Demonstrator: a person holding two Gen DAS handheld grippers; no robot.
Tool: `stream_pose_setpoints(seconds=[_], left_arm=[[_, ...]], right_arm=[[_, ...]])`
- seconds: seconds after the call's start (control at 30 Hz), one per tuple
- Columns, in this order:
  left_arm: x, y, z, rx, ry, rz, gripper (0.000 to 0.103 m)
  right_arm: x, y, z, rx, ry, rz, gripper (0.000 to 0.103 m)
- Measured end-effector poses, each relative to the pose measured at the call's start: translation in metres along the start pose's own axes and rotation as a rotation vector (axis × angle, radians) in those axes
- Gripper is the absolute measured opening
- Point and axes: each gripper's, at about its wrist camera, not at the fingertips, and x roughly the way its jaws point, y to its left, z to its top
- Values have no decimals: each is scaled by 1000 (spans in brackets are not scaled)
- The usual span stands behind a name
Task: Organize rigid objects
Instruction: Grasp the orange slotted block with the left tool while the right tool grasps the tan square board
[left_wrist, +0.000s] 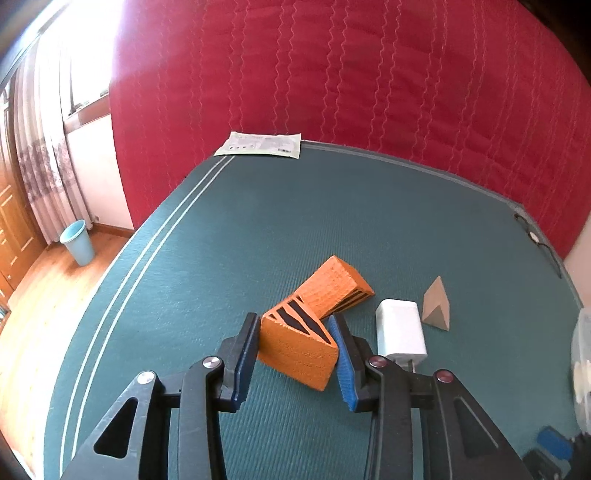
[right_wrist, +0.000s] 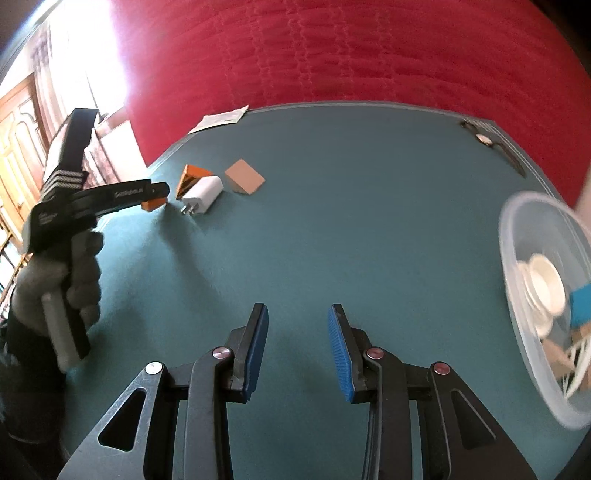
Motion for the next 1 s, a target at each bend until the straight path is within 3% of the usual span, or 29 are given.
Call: stream_pose_setpoints(seconds=[0.63,1.0], left_arm=[[5,0,-4,1,5,1,35],[6,-1,-5,6,7,-10,35]], right_arm=[[96,49,88,-158,4,5,35],[121,65,113,-212,9,27,35]])
